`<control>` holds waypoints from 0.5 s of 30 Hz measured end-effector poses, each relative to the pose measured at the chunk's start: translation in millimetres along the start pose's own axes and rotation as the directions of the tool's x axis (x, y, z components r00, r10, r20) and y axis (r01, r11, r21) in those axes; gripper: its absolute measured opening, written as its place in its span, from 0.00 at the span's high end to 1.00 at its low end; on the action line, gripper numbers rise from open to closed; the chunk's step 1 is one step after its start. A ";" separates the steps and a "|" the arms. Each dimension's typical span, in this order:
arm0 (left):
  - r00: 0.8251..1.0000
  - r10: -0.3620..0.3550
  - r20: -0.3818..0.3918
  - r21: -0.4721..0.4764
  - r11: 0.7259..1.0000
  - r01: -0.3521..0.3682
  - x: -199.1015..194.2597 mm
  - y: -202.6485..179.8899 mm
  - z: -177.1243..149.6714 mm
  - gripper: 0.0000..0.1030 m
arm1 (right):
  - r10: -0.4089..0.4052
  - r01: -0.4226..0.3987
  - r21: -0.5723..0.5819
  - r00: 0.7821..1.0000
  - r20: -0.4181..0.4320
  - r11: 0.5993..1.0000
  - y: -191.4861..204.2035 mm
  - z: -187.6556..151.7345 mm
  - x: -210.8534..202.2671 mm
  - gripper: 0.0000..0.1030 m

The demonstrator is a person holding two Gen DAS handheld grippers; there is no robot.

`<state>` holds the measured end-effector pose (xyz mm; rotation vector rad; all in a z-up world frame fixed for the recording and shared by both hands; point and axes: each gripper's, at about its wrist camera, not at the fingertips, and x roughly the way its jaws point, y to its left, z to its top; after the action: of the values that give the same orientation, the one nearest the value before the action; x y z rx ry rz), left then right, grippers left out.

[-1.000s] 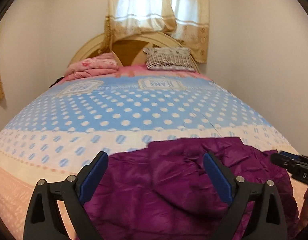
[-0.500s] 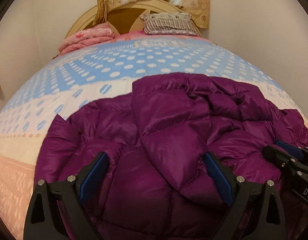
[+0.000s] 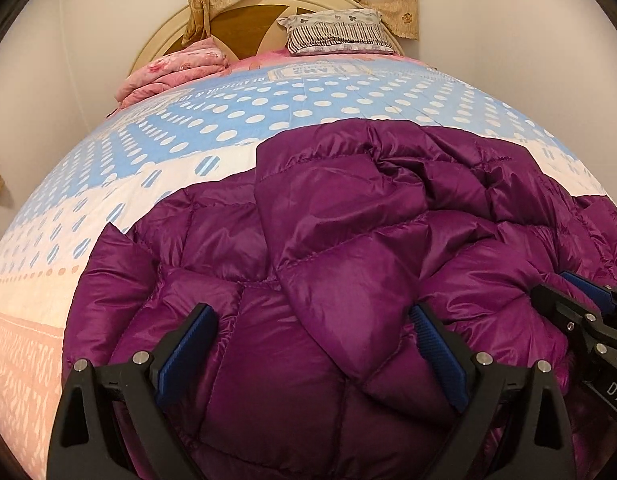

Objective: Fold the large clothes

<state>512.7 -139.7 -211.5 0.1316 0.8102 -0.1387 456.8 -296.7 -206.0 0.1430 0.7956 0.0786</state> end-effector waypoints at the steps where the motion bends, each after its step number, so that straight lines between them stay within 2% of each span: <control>1: 1.000 0.002 -0.002 0.002 1.000 -0.002 0.1 -1.0 0.1 0.05 | -0.003 0.003 -0.001 1.000 -0.002 1.000 0.5 0.1 0.5 0.56; 15: 1.000 0.000 -0.016 -0.001 1.000 0.000 4.1 -2.0 1.2 0.04 | -0.046 0.046 -0.029 0.999 -0.018 0.999 6.2 -0.6 5.8 0.56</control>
<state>516.0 -142.1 -213.8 0.1316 0.8260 -0.1379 460.4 -289.9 -209.5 0.0967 0.8159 0.0481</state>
